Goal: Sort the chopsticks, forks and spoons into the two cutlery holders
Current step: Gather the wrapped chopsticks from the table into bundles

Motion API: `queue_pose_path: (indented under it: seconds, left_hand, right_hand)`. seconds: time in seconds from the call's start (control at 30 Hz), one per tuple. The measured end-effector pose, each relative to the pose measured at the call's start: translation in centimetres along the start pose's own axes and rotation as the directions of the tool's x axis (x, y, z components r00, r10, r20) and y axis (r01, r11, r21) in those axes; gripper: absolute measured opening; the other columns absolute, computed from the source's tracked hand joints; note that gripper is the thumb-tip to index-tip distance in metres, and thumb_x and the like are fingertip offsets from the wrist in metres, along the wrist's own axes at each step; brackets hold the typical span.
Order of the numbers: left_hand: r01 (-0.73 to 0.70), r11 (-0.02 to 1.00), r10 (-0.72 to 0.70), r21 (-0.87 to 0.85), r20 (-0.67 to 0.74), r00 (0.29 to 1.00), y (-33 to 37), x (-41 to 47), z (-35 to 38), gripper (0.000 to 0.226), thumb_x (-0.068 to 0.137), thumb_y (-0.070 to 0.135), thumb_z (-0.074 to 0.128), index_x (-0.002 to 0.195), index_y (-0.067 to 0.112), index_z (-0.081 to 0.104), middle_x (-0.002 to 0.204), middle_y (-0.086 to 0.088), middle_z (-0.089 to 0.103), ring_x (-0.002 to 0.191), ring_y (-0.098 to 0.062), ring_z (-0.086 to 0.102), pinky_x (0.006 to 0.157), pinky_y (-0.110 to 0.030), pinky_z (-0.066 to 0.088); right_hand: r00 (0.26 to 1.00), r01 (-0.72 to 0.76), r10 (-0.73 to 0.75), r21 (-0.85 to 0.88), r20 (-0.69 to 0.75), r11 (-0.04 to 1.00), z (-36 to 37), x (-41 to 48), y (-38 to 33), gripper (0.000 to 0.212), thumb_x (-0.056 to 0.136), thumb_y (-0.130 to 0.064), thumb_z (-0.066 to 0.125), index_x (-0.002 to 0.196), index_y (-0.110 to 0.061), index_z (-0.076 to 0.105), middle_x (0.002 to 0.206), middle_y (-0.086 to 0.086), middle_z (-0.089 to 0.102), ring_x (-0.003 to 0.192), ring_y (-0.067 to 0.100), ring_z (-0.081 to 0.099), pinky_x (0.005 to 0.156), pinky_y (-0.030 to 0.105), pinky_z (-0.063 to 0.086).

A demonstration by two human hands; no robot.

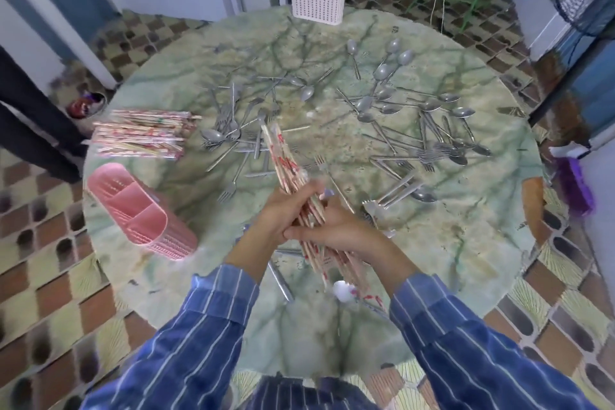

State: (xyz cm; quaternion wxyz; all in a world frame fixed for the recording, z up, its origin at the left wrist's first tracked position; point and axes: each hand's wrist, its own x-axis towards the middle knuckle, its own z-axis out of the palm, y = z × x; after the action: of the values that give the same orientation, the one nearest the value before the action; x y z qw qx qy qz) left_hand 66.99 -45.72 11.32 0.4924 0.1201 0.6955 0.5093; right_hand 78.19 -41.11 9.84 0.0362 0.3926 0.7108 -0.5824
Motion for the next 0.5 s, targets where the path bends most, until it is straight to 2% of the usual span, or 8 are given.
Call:
queue_pose_path:
  seconds: [0.07, 0.13, 0.2, 0.27, 0.3, 0.37, 0.43, 0.5]
  left_hand:
    - [-0.014, 0.998, 0.009, -0.064, -0.081, 0.997, 0.5, 0.0, -1.6, 0.017, 0.083, 0.027, 0.072, 0.080, 0.010, 0.069, 0.069, -0.011, 0.069, 0.061, -0.024, 0.067, 0.060, -0.032, 0.057]
    - [-0.076, 0.982, 0.050, -0.172, -0.155, 0.987, 1.2, 0.3, -3.4, 0.019, 0.086, 0.021, 0.068, 0.072, 0.011, 0.064, 0.057, -0.004, 0.063, 0.053, -0.021, 0.059, 0.053, -0.028, 0.052]
    - [-0.152, 0.948, 0.096, -0.280, -0.204, 0.974, 2.2, 0.8, -5.5, 0.021, 0.088, 0.014, 0.064, 0.068, 0.010, 0.060, 0.050, 0.002, 0.057, 0.047, -0.016, 0.054, 0.047, -0.024, 0.048]
    - [-0.215, 0.897, 0.142, -0.387, -0.207, 0.968, 3.4, 1.1, -7.6, 0.025, 0.089, 0.009, 0.061, 0.065, 0.012, 0.060, 0.052, 0.002, 0.056, 0.052, -0.016, 0.052, 0.051, -0.025, 0.048]
    - [-0.241, 0.860, 0.165, -0.450, -0.200, 0.966, 3.8, 1.3, -8.5, 0.029, 0.089, 0.007, 0.060, 0.061, 0.014, 0.062, 0.055, 0.001, 0.057, 0.056, -0.017, 0.053, 0.058, -0.028, 0.049]
    - [-0.271, 0.797, 0.183, -0.539, -0.212, 0.960, 4.4, 1.9, -9.7, 0.031, 0.090, 0.006, 0.060, 0.060, 0.013, 0.062, 0.058, -0.003, 0.059, 0.061, -0.020, 0.058, 0.070, -0.034, 0.051]
    - [-0.283, 0.768, 0.176, -0.575, -0.234, 0.956, 4.8, 2.4, -10.8, 0.024, 0.091, 0.006, 0.060, 0.067, 0.009, 0.057, 0.062, -0.007, 0.058, 0.062, -0.021, 0.058, 0.065, -0.033, 0.053]
    - [-0.296, 0.755, 0.180, -0.585, -0.249, 0.952, 5.3, 3.2, -12.5, 0.023, 0.092, 0.009, 0.060, 0.069, 0.008, 0.054, 0.066, -0.010, 0.056, 0.061, -0.021, 0.057, 0.059, -0.030, 0.052]
  right_hand:
    - [1.000, 0.015, -0.015, 0.007, 0.005, 1.000, 0.9, -0.6, -0.9, 0.079, 0.069, -0.061, 0.076, 0.126, -0.021, 0.038, 0.106, -0.012, 0.060, 0.096, 0.003, 0.061, 0.077, 0.019, 0.048]
    - [0.999, 0.038, -0.037, 0.043, -0.011, 0.998, 1.1, -1.1, -1.3, 0.059, 0.079, -0.059, 0.067, 0.123, -0.027, 0.045, 0.103, -0.019, 0.061, 0.092, -0.005, 0.060, 0.067, 0.010, 0.042]
    - [0.997, 0.046, -0.039, 0.107, -0.072, 0.993, 1.2, -1.2, -1.3, 0.053, 0.084, -0.066, 0.053, 0.123, -0.031, 0.052, 0.110, -0.021, 0.061, 0.098, -0.001, 0.061, 0.065, 0.008, 0.042]
    - [0.991, -0.021, 0.053, 0.254, -0.122, 0.967, 1.9, -0.7, -1.4, 0.062, 0.085, -0.075, 0.037, 0.127, -0.033, 0.055, 0.118, -0.021, 0.059, 0.099, 0.008, 0.061, 0.076, 0.016, 0.046]
    - [0.981, -0.062, 0.128, 0.382, -0.148, 0.922, 2.5, -0.3, -1.4, 0.066, 0.086, -0.076, 0.033, 0.126, -0.030, 0.059, 0.117, -0.016, 0.063, 0.096, 0.012, 0.062, 0.081, 0.022, 0.047]
    - [0.952, -0.082, 0.246, 0.623, -0.182, 0.778, 3.7, 0.6, -1.6, 0.059, 0.093, -0.067, 0.032, 0.106, -0.023, 0.070, 0.096, -0.005, 0.074, 0.091, 0.018, 0.065, 0.081, 0.031, 0.047]
    - [0.913, -0.055, 0.337, 0.747, -0.231, 0.662, 4.7, 1.4, -2.1, 0.053, 0.097, -0.058, 0.036, 0.097, -0.017, 0.069, 0.092, 0.001, 0.074, 0.093, 0.023, 0.065, 0.086, 0.036, 0.048]
    - [0.893, -0.004, 0.374, 0.824, -0.252, 0.567, 5.9, 2.1, -3.0, 0.046, 0.099, -0.049, 0.039, 0.100, -0.012, 0.066, 0.098, 0.007, 0.072, 0.093, 0.026, 0.064, 0.081, 0.036, 0.053]
